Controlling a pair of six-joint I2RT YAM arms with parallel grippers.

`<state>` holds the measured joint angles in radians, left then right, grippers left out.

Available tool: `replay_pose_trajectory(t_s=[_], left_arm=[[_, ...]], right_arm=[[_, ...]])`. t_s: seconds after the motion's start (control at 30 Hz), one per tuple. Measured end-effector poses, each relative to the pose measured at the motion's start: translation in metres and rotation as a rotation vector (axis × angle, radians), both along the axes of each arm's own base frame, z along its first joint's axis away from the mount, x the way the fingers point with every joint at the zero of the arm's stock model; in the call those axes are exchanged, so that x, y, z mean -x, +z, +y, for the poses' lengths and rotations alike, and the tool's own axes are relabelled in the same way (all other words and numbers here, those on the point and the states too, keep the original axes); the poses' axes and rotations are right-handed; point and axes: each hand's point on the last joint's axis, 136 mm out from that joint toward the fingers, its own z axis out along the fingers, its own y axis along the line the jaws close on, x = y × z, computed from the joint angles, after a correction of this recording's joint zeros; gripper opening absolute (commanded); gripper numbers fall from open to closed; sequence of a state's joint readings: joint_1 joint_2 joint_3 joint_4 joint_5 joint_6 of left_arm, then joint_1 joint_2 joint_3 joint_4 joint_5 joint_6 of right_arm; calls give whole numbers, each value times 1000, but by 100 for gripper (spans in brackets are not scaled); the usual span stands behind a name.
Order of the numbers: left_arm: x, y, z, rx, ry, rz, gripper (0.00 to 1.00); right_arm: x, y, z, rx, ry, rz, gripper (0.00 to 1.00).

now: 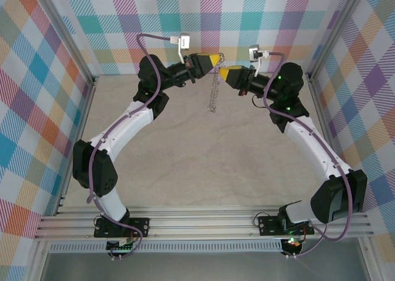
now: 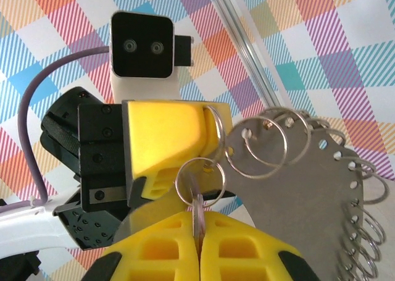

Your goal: Put the keys on the keyring

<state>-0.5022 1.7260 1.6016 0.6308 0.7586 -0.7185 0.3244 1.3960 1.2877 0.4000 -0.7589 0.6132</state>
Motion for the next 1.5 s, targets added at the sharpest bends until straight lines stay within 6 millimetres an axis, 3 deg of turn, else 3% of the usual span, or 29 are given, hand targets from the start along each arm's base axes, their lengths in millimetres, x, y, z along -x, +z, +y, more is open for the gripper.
replay_pose_trajectory(t_s=[0.43, 0.57, 1.1, 1.3, 1.5], left_arm=[[1, -1, -1, -1, -10, 7, 0], [0, -3, -1, 2, -6, 19, 0], [-10, -24, -5, 165, 91, 193, 0], [-13, -27, -2, 224, 121, 230, 0], [-11, -17, 2, 262, 126, 200, 0]], right_arm=[[3, -4, 13, -2, -6, 18, 0], [1, -7, 13, 3, -17, 26, 8], [-10, -24, 10, 11, -79, 104, 1], [-9, -30, 11, 22, -76, 132, 25], [6, -41, 7, 52, -81, 165, 46]])
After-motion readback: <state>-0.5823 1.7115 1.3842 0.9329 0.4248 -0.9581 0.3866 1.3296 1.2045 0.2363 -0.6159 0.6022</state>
